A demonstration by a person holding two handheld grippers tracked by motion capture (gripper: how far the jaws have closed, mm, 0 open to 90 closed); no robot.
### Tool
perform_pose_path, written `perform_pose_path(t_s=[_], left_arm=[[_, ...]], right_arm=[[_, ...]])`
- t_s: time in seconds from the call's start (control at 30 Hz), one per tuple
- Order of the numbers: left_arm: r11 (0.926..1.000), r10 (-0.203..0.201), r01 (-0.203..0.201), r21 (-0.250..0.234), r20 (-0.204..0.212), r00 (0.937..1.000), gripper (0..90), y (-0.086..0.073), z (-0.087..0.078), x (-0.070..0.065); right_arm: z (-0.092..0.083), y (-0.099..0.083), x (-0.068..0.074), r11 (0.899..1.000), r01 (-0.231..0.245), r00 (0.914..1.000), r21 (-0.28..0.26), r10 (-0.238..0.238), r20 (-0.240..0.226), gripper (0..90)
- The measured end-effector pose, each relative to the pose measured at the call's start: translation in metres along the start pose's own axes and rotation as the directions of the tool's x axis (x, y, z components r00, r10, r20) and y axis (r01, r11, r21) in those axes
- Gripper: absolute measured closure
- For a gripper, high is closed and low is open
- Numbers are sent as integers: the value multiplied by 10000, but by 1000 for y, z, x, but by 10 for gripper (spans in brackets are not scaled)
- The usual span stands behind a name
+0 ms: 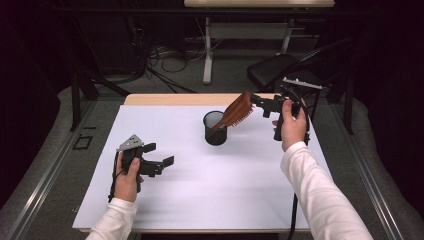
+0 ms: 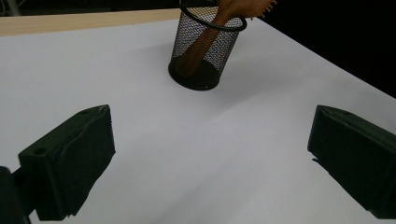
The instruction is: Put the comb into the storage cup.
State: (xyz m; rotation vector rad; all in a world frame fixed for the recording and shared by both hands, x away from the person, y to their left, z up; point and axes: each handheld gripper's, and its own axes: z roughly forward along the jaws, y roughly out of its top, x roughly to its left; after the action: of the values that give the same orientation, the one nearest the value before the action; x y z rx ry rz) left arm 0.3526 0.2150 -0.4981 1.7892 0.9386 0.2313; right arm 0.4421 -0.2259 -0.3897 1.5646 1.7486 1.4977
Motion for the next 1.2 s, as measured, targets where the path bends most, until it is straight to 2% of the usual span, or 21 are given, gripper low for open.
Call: perform_pose_path(t_s=[0.13,0.47,0.8,1.0,1.2], left_arm=[[10000,-12,12,20,49,10000,10,2,-4,1],[10000,-59,60,-18,106,9999,10,4,-7,3],[10000,-40,41,-49,115,9999,10,4,-8,3],[9999,-65,66,-81,91,9999,10,4,-8,3],[10000,-31,32,-67,103,9999,11,5,-10,4]], right_arm=[[-5,0,1,9997,226,9997,-20,-226,-93,0],[-14,-3,1,9990,440,9983,88,-437,-376,0],[-16,-8,4,9977,630,9970,258,-618,-466,8],[-15,-13,7,9987,482,9973,160,-472,-558,7],[-17,-19,10,9973,709,9944,194,-692,-801,0]])
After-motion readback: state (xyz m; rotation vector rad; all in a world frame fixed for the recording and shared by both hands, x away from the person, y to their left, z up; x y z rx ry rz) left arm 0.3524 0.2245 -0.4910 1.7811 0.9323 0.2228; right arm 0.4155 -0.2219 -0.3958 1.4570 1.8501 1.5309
